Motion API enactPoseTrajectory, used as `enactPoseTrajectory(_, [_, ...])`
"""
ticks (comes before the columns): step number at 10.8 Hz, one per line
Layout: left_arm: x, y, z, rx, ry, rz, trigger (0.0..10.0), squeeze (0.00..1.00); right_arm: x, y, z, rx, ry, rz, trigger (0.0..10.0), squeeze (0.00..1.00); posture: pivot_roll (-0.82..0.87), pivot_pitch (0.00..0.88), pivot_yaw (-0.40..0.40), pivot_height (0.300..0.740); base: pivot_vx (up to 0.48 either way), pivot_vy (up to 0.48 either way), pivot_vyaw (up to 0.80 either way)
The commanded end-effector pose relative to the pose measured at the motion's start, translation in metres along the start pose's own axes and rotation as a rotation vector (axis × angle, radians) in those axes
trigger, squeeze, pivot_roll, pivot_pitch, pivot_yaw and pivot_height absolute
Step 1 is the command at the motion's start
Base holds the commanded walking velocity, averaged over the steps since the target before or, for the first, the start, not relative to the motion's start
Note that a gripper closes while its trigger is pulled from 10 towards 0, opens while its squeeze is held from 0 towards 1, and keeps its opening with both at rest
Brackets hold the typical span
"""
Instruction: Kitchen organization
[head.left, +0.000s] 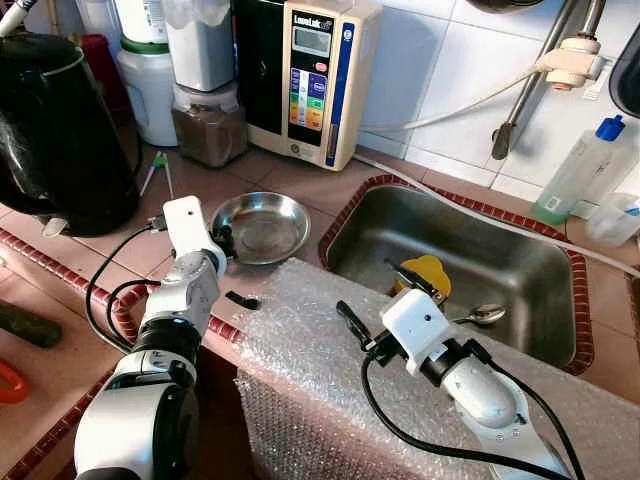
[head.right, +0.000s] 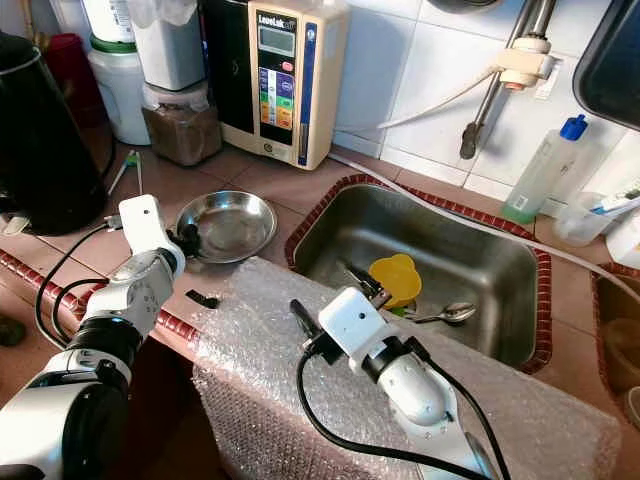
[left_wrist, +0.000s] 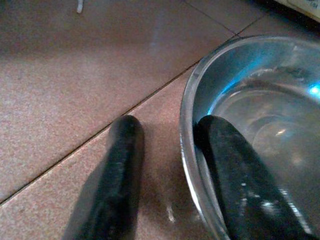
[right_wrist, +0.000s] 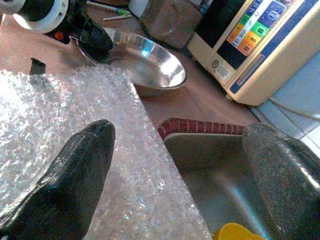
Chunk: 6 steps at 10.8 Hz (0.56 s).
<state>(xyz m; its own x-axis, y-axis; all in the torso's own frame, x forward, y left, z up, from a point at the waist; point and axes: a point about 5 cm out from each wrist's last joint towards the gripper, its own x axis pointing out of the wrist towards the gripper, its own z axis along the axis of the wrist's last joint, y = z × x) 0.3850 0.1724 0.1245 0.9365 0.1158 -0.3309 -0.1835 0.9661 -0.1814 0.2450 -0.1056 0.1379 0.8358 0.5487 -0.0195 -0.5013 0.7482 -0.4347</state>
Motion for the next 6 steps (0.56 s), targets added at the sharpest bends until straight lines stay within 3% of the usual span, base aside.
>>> enactPoseTrajectory(1, [0.0001, -0.0041, -0.0091, 0.030, 0.049, -0.010, 0.0, 0.00, -0.0002, 0.0004, 0.0002, 0.036, 0.004, 0.015, 10.0, 0.16, 0.08, 0.000, -0.047, 0.740, 0.000, 0.000, 0.00])
enactPoseTrajectory(6, [-0.0002, -0.0049, -0.0071, 0.012, 0.014, -0.015, 0.0, 0.00, -0.0008, 0.0017, -0.0017, 0.077, 0.024, 0.040, 10.0, 0.15, 0.08, 0.000, -0.048, 0.740, 0.000, 0.000, 0.00])
